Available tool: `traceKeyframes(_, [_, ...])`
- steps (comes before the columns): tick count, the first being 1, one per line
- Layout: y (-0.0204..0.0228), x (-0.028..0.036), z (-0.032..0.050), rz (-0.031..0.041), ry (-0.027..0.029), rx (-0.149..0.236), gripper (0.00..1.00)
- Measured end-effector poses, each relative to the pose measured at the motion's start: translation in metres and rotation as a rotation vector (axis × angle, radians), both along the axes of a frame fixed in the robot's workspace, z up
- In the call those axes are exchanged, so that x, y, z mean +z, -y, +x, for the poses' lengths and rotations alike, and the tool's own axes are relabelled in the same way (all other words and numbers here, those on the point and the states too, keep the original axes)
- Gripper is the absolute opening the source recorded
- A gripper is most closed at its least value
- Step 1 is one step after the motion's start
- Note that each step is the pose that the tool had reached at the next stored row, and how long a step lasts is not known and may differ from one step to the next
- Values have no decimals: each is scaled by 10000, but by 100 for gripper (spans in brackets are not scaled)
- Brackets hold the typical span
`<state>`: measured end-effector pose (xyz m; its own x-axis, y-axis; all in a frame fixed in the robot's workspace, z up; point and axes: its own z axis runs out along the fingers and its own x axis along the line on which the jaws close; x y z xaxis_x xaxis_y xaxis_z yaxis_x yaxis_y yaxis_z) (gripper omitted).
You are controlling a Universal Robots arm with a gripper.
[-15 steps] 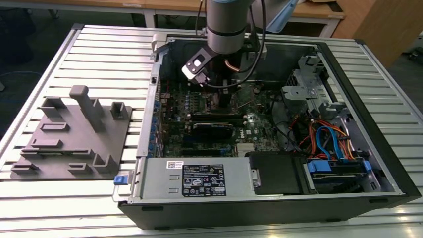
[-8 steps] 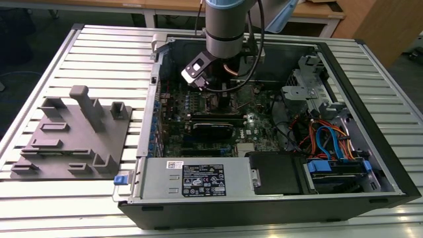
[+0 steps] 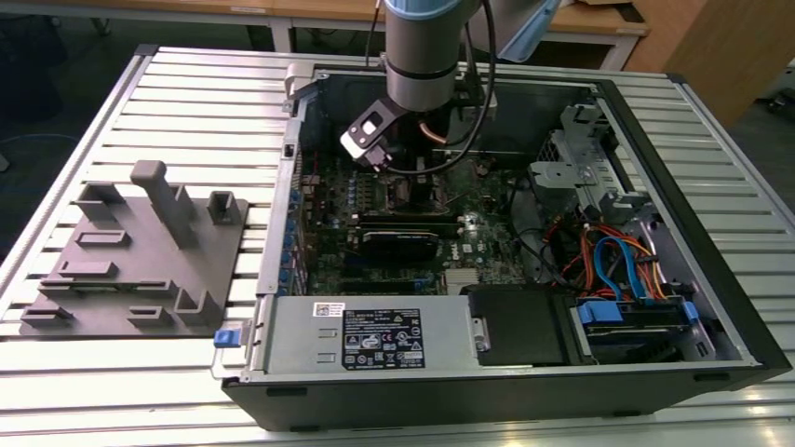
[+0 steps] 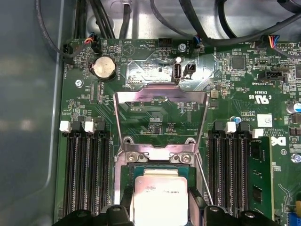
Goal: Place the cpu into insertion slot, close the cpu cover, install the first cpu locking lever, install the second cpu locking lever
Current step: 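Place the cpu into insertion slot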
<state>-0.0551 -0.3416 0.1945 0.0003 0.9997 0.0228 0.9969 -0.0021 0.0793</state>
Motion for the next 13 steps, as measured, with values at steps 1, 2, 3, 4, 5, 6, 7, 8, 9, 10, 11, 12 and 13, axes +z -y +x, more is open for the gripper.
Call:
traceKeyframes(1, [0,-1,0,2,0,0,54])
traceKeyframes(2, [0,-2,0,4,1,1,54])
traceKeyframes(3, [0,-4,0,7,1,1,54])
traceKeyframes(4, [-1,-6,0,13,1,1,54])
traceKeyframes(5, [-2,-10,0,23,1,1,54])
traceKeyframes(6, [-2,-14,-1,37,0,0,54])
traceKeyframes(7, [-3,-18,-1,53,-2,-1,54])
traceKeyframes(8, [-3,-21,-1,64,-1,-1,54])
traceKeyframes(9, [-3,-22,-1,66,0,0,54])
traceKeyframes(10, [-3,-22,0,66,-1,1,54])
traceKeyframes(11, [-3,-22,0,67,0,1,54])
traceKeyframes(12, [-3,-23,0,67,0,1,54])
traceKeyframes(13, [-3,-23,0,67,0,1,54])
